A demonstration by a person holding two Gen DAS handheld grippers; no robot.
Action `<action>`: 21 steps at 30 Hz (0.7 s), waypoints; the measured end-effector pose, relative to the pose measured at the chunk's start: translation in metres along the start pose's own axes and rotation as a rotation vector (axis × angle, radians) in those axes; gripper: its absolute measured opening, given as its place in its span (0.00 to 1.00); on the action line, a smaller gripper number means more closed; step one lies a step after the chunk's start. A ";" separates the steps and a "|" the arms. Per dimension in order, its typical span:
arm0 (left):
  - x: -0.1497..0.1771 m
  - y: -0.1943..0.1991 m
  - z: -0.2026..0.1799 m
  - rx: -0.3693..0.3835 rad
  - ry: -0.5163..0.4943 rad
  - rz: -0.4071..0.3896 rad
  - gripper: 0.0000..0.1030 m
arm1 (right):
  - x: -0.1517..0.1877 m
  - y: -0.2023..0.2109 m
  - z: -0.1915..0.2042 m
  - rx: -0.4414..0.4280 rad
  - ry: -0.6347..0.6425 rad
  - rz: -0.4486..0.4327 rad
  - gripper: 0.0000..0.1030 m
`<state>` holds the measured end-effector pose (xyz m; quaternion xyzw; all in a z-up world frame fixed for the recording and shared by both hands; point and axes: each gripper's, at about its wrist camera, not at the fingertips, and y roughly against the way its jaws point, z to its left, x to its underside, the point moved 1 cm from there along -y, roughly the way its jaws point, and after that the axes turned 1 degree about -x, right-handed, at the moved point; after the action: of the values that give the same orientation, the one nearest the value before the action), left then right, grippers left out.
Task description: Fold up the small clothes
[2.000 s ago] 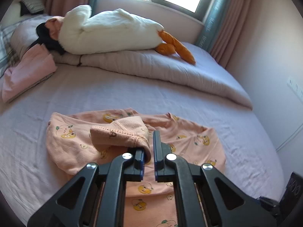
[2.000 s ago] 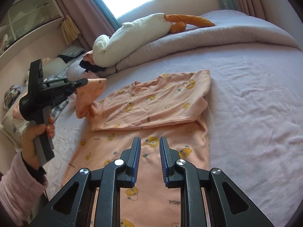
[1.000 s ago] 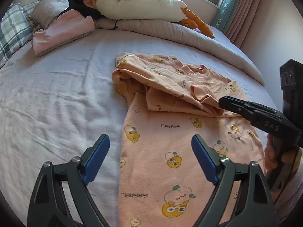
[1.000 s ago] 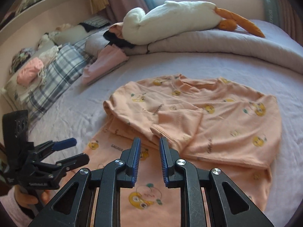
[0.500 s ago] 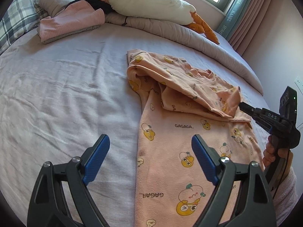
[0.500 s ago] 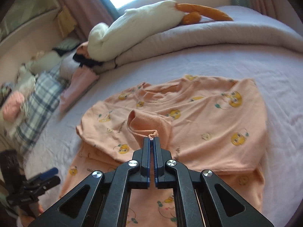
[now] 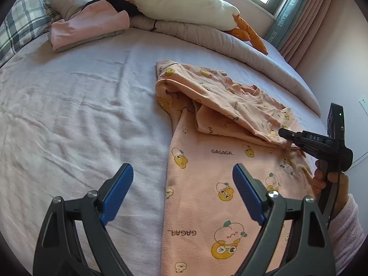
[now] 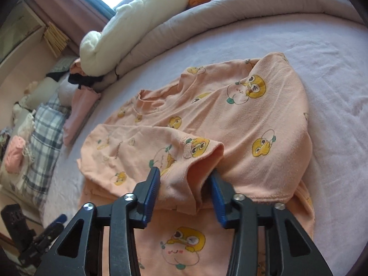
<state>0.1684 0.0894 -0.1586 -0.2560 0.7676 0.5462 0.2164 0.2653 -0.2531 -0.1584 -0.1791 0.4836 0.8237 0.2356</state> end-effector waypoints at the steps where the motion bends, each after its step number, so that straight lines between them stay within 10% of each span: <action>1: 0.000 0.000 0.001 0.000 0.003 0.001 0.86 | -0.003 -0.001 0.005 0.025 0.034 0.004 0.05; 12: -0.003 -0.005 0.015 0.008 0.036 0.014 0.86 | -0.033 0.033 -0.026 0.293 0.160 -0.054 0.05; 17: -0.004 -0.006 0.011 0.002 0.016 0.020 0.86 | -0.034 0.029 -0.042 0.241 0.092 0.015 0.10; 21: -0.007 -0.007 0.009 0.013 0.029 0.020 0.86 | -0.031 0.051 -0.026 0.324 0.144 -0.109 0.20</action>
<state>0.1790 0.0971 -0.1625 -0.2549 0.7769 0.5393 0.2015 0.2641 -0.3041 -0.1182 -0.2233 0.6150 0.7062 0.2704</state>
